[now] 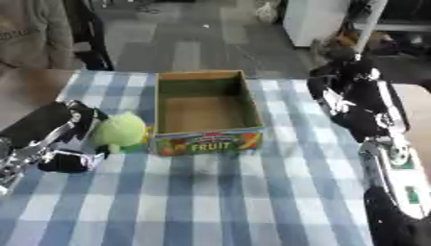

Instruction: Pick up objects on the table and place them in the box.

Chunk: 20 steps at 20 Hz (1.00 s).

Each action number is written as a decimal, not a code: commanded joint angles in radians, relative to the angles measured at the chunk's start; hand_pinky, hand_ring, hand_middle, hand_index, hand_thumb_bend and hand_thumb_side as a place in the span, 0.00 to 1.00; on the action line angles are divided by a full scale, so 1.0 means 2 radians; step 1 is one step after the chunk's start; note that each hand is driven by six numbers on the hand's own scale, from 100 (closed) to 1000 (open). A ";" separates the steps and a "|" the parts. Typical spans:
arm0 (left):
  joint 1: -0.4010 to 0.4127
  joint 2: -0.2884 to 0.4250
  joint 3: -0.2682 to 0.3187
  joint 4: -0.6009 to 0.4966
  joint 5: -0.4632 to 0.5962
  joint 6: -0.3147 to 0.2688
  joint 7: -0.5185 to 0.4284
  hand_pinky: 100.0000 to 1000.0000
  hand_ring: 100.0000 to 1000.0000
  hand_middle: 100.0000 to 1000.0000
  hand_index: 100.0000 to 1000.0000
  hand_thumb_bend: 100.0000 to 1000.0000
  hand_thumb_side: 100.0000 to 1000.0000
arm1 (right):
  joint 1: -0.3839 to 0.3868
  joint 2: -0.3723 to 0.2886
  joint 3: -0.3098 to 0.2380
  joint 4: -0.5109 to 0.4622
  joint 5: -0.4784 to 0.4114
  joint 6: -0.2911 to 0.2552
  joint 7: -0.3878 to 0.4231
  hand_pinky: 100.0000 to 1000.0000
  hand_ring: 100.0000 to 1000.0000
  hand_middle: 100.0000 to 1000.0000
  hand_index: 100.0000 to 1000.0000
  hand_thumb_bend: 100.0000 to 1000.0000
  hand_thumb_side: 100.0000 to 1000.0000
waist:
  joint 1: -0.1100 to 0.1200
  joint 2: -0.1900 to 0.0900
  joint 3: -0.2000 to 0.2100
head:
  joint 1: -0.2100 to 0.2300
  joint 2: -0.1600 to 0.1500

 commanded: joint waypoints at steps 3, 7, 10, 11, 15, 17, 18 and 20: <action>-0.060 0.017 -0.004 0.019 0.019 -0.001 0.000 0.21 0.12 0.18 0.35 0.00 0.11 | -0.007 -0.004 0.001 -0.006 -0.005 0.000 0.002 0.52 0.59 0.44 0.69 0.34 0.00 | 0.002 -0.008 -0.004 | 0.003 -0.005; -0.113 0.009 -0.015 0.063 0.025 -0.002 0.007 0.20 0.12 0.19 0.36 0.00 0.10 | -0.009 -0.002 0.003 -0.005 -0.005 -0.001 0.004 0.52 0.59 0.44 0.69 0.34 0.00 | 0.002 -0.007 -0.008 | 0.006 -0.005; -0.147 -0.004 -0.025 0.105 0.019 -0.006 0.017 0.20 0.12 0.19 0.36 0.00 0.11 | -0.010 0.000 0.005 -0.005 -0.006 -0.001 0.006 0.52 0.59 0.44 0.69 0.34 0.00 | 0.002 -0.005 -0.014 | 0.011 -0.008; -0.156 -0.009 -0.027 0.120 0.017 -0.007 0.021 0.20 0.13 0.19 0.36 0.00 0.11 | -0.010 0.000 0.006 -0.005 -0.006 -0.001 0.007 0.52 0.59 0.44 0.69 0.34 0.00 | 0.002 -0.004 -0.016 | 0.012 -0.008; -0.196 -0.040 -0.039 0.197 -0.017 -0.024 0.045 0.21 0.14 0.20 0.37 0.00 0.09 | -0.013 0.005 0.011 -0.006 -0.007 0.000 0.012 0.52 0.59 0.44 0.69 0.34 0.00 | 0.003 0.000 -0.029 | 0.022 -0.013; -0.212 -0.055 -0.041 0.234 -0.043 -0.036 0.063 0.22 0.15 0.21 0.38 0.00 0.09 | -0.015 0.007 0.014 -0.006 -0.008 0.000 0.015 0.52 0.59 0.44 0.69 0.34 0.00 | 0.004 0.003 -0.037 | 0.026 -0.015; -0.219 -0.062 -0.041 0.250 -0.055 -0.041 0.073 0.22 0.15 0.21 0.38 0.00 0.09 | -0.016 0.008 0.014 -0.006 -0.008 0.000 0.016 0.52 0.59 0.44 0.69 0.34 0.00 | 0.004 0.004 -0.040 | 0.028 -0.015; -0.229 -0.074 -0.039 0.281 -0.078 -0.046 0.091 0.23 0.16 0.22 0.39 0.00 0.09 | -0.017 0.009 0.015 -0.006 -0.009 0.000 0.017 0.52 0.59 0.44 0.69 0.34 0.00 | 0.005 0.006 -0.045 | 0.032 -0.015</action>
